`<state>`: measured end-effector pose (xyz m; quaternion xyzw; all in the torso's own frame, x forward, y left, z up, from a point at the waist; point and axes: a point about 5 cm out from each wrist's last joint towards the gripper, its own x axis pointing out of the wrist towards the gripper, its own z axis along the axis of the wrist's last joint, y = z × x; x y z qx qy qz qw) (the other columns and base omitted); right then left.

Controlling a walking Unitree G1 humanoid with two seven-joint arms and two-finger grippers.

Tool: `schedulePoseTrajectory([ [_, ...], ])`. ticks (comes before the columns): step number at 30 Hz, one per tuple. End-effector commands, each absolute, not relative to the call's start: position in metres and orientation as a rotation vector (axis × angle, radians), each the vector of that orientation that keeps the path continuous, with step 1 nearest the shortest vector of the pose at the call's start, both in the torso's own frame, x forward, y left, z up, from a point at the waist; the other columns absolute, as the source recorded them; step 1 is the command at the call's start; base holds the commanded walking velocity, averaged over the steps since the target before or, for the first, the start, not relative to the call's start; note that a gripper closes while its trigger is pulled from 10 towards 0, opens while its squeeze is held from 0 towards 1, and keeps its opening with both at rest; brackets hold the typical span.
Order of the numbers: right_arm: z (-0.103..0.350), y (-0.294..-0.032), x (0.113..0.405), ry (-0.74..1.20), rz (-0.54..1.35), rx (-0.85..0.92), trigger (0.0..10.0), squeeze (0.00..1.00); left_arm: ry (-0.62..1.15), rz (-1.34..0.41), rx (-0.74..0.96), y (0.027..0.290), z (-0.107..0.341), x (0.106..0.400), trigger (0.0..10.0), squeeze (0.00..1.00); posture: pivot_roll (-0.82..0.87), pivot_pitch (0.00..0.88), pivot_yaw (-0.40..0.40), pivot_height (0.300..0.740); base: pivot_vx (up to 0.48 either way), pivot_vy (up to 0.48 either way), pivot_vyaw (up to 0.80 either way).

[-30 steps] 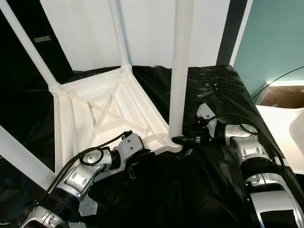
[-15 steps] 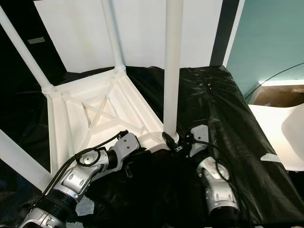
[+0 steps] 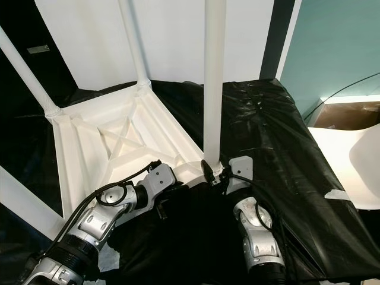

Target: Building children table

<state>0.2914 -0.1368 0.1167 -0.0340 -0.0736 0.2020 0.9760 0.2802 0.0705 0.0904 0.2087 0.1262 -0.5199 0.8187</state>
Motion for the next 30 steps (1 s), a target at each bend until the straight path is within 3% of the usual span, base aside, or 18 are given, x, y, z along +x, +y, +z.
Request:
schedulePoseTrajectory([
  [1, 0.127, -0.131, 0.3, -0.168, 0.532, -0.095, 10.0, 1.0, 0.581, -1.154, 0.431, 0.084, 0.031, 0.248, 10.0, 0.0, 0.02, 0.0, 0.035, 0.74, 0.0, 0.0, 0.0],
  [2, 0.127, -0.131, 0.3, -0.168, 0.532, -0.095, 10.0, 1.0, 0.581, -1.154, 0.431, 0.084, 0.031, 0.248, 10.0, 0.0, 0.02, 0.0, 0.035, 0.74, 0.0, 0.0, 0.0],
  [3, 0.131, -0.133, 0.305, -0.163, 0.598, -0.122, 10.0, 0.0, 0.581, -1.154, 0.431, 0.084, 0.031, 0.248, 10.0, 0.0, 0.01, 0.0, 0.037, 0.74, 0.0, 0.0, 0.0],
  [8, 0.137, -0.144, 0.317, -0.097, 0.836, -0.239, 10.0, 0.0, 0.58, -1.154, 0.434, 0.084, 0.032, 0.25, 10.0, 0.0, 0.02, 0.0, 0.033, 0.74, 0.0, 0.0, 0.0],
  [11, 0.129, -0.158, 0.317, 0.051, 1.05, -0.35, 10.0, 0.0, 0.57, -1.142, 0.436, 0.084, 0.034, 0.253, 10.0, 0.0, 0.03, 0.0, 0.026, 0.74, 0.0, 0.0, 0.0],
  [13, 0.128, -0.167, 0.319, 0.108, 1.096, -0.404, 9.3, 0.0, 0.569, -1.137, 0.435, 0.084, 0.034, 0.254, 10.0, 0.0, 0.03, 0.0, 0.025, 0.74, 0.0, 0.0, 0.0],
  [14, 0.13, -0.17, 0.323, 0.128, 1.105, -0.42, 4.7, 0.0, 0.571, -1.134, 0.434, 0.085, 0.034, 0.253, 10.0, 0.0, 0.04, 0.0, 0.024, 0.74, 0.0, 0.0, 0.0],
  [15, 0.13, -0.17, 0.323, 0.128, 1.105, -0.42, 4.7, 0.0, 0.571, -1.134, 0.434, 0.085, 0.034, 0.253, 10.0, 0.0, 0.04, 0.0, 0.024, 0.74, 0.0, 0.0, 0.0],
  [16, 0.132, -0.173, 0.325, 0.141, 1.11, -0.429, 0.0, 0.0, 0.572, -1.132, 0.434, 0.086, 0.034, 0.253, 10.0, 0.0, 0.04, 0.0, 0.024, 0.74, 0.0, 0.0, 0.0],
  [27, 0.148, -0.175, 0.336, 0.058, 1.076, -0.362, 0.0, 0.0, 0.581, -1.123, 0.427, 0.088, 0.032, 0.249, 10.0, 0.0, 0.05, 0.0, 0.017, 0.74, 0.0, 0.0, 0.0],
  [29, 0.147, -0.167, 0.336, -0.024, 0.988, -0.325, 0.0, 0.0, 0.58, -1.122, 0.426, 0.088, 0.032, 0.249, 10.0, 0.0, 0.05, 0.0, 0.013, 0.74, 0.0, 0.0, 0.0],
  [30, 0.147, -0.163, 0.337, -0.105, 0.836, -0.27, 0.0, 0.0, 0.58, -1.121, 0.425, 0.088, 0.032, 0.249, 10.0, 0.0, 0.06, 0.0, 0.012, 0.74, 0.0, 0.0, 0.0],
])
